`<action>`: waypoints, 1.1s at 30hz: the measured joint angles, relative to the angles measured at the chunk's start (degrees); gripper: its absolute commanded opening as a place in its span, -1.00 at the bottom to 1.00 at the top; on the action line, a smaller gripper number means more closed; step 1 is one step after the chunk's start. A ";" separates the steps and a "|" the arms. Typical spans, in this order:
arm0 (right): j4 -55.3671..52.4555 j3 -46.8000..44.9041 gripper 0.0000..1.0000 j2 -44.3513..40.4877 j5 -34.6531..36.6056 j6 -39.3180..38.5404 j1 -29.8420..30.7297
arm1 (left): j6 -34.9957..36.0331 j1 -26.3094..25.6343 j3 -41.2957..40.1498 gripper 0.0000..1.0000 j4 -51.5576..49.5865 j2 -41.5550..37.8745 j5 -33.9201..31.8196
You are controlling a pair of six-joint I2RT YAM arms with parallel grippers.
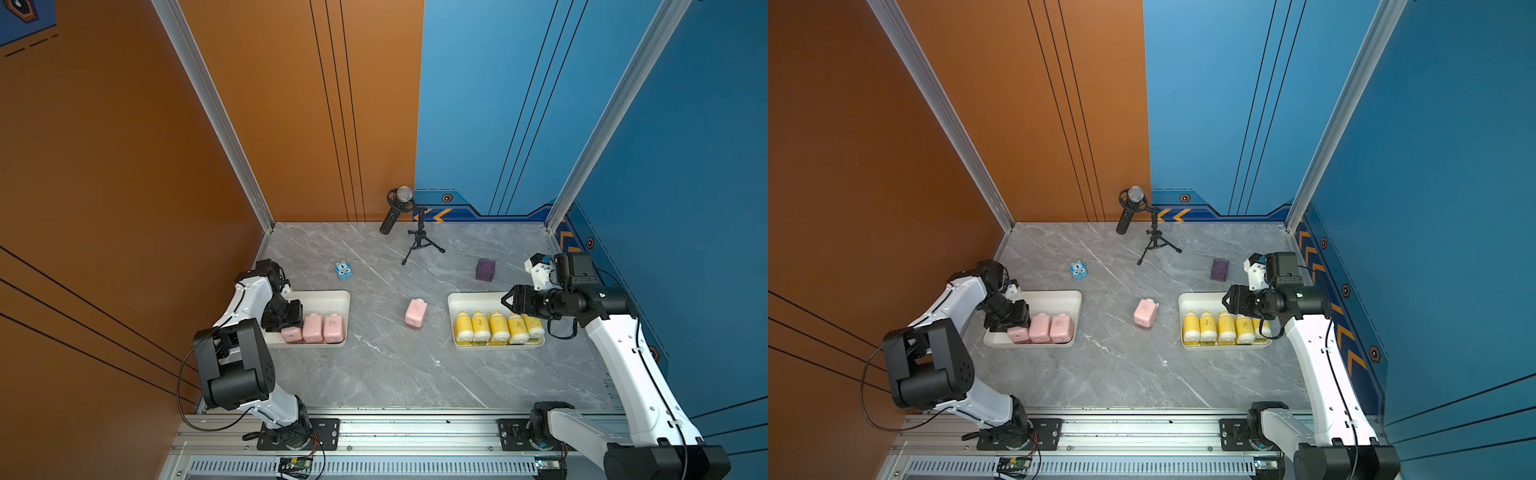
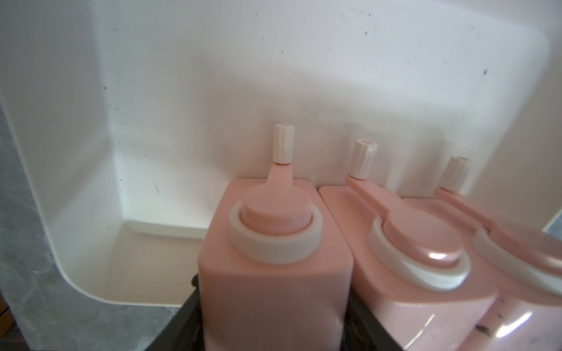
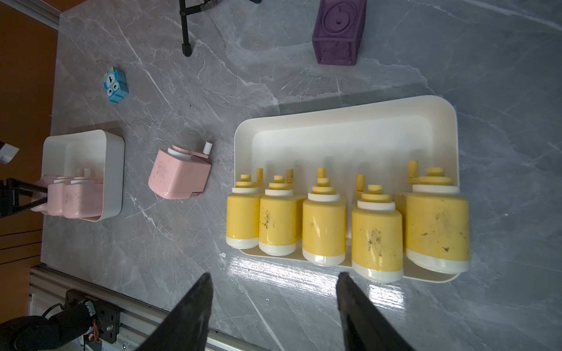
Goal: Place the pencil sharpeners by color into the storage box
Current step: Place the pencil sharpener in the storage box.
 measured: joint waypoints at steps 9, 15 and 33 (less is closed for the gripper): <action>0.00 0.00 0.32 -0.15 -0.04 -0.02 0.00 | -0.04 0.00 0.22 0.27 -0.74 1.38 -0.57; 0.00 0.00 0.32 -0.15 -0.68 0.00 0.00 | -0.22 0.00 0.22 0.36 -0.87 1.75 -0.96; 0.00 0.00 0.32 -0.17 -0.90 0.00 0.00 | -0.68 -0.74 4.35 0.38 -2.78 -1.53 -2.36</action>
